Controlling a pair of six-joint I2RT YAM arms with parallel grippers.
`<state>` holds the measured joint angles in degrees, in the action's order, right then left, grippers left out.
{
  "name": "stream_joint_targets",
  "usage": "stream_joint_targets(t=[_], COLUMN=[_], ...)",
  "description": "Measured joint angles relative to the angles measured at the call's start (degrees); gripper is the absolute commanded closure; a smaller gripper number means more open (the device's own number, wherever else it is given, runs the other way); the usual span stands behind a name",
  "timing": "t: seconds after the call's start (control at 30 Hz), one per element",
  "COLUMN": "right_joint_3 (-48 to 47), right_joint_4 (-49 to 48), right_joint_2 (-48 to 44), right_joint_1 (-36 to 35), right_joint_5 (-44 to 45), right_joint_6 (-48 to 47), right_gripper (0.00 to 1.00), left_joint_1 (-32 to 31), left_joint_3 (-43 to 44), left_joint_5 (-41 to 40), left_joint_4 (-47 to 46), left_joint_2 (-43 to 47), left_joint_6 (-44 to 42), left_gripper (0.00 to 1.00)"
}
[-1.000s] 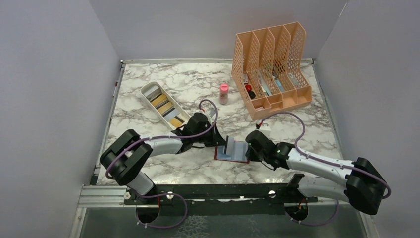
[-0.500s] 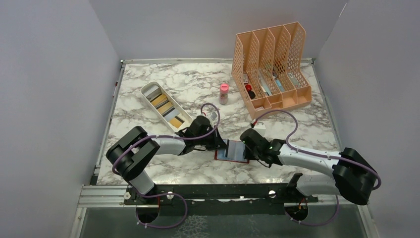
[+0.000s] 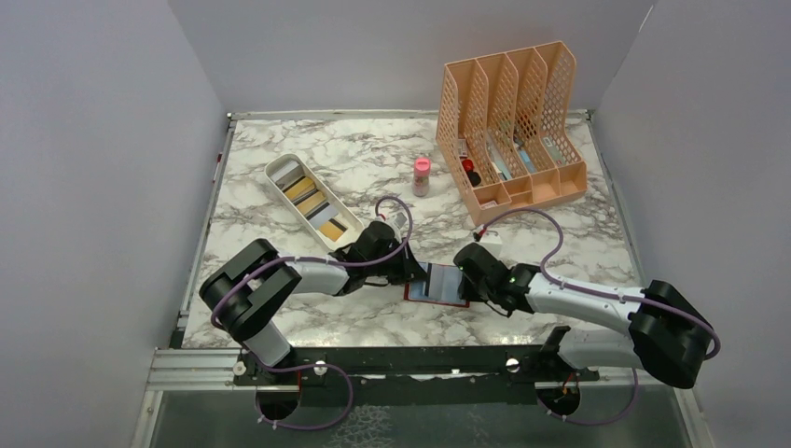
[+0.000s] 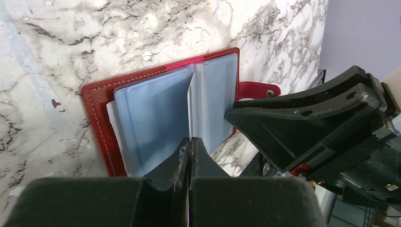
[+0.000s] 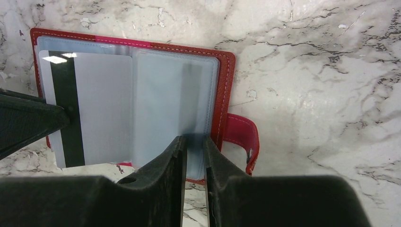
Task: Put the credit cards into the card holder
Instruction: Insert the credit card into the card holder.
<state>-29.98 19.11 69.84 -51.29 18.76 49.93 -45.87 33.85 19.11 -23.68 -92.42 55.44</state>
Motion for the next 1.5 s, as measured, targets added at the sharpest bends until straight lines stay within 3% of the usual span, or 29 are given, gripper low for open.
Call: stream_joint_targets(t=[1.5], right_joint_3=[0.37], right_joint_4=[0.61], right_joint_2=[-0.85], right_joint_1=[0.0], right_joint_5=[0.66], right_joint_6=[1.31], right_gripper=[0.77], left_joint_1=[-1.46], left_joint_3=[-2.73], left_joint_5=[-2.12], left_joint_4=[-3.67], left_joint_2=[1.31], left_joint_6=[2.49], left_gripper=[1.0])
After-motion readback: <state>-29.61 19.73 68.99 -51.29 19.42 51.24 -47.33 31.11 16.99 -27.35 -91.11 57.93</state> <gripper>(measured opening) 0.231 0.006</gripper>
